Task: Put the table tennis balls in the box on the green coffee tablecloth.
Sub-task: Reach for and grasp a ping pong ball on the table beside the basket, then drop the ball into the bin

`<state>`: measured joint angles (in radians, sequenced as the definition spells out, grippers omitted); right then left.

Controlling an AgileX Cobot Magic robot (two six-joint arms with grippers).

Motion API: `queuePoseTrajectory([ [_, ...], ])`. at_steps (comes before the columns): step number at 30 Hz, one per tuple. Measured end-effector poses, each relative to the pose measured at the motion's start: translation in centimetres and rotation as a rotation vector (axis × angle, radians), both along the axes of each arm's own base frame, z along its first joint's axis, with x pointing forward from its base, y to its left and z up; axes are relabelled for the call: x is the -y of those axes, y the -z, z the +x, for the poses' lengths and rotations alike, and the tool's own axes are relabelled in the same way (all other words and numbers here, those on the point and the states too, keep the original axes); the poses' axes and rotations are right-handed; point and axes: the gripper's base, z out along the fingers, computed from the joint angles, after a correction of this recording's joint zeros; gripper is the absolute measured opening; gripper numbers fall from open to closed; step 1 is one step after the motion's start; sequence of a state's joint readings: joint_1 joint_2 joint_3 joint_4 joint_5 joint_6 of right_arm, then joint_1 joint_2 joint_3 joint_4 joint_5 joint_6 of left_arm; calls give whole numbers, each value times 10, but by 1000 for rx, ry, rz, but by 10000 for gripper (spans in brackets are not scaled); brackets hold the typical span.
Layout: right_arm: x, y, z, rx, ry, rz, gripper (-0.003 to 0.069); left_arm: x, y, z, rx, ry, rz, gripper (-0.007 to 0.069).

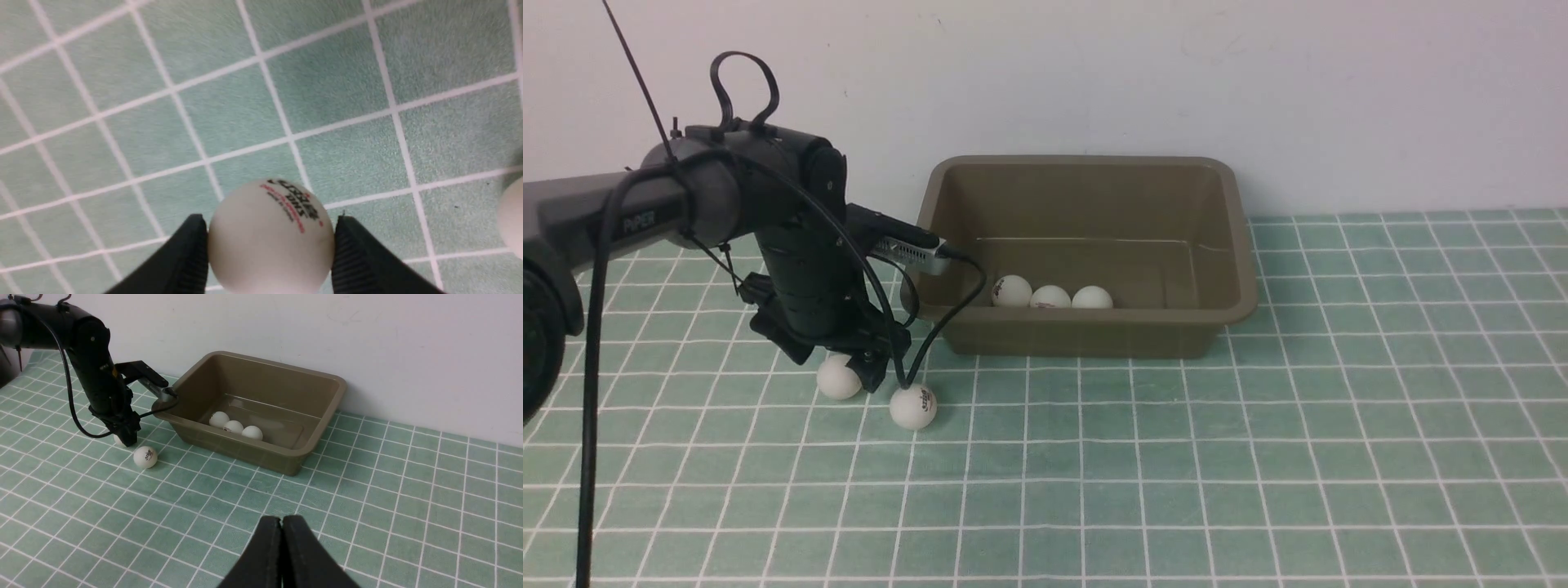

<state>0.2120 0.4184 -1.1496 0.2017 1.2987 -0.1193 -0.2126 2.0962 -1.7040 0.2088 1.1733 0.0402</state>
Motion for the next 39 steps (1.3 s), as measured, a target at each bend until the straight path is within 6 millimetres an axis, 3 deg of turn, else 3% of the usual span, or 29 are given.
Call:
queuePoseTrajectory([
  [5,0,0,0,0,-1,0,-18,3,-64,11,167,-14,-51,345],
  [10,0,0,0,1,-2,-2,-18,24,-108,11,255,-18,-300,345],
  [15,0,0,0,1,-2,-3,-18,57,-102,12,252,110,-409,345],
  [20,0,0,0,1,-2,-3,-18,95,-75,17,258,273,-410,350],
  [23,0,0,0,1,-3,-2,-18,107,-62,22,275,312,-405,417],
  [26,0,0,0,1,-5,-1,-18,110,-55,25,281,314,-405,515],
  [29,0,0,0,1,-5,-1,-18,110,-57,25,275,317,-397,552],
  [34,0,0,0,1,-5,-1,-18,104,-69,18,222,315,-353,563],
  [39,0,0,0,1,-5,-1,-18,95,-98,6,229,280,-310,563],
])
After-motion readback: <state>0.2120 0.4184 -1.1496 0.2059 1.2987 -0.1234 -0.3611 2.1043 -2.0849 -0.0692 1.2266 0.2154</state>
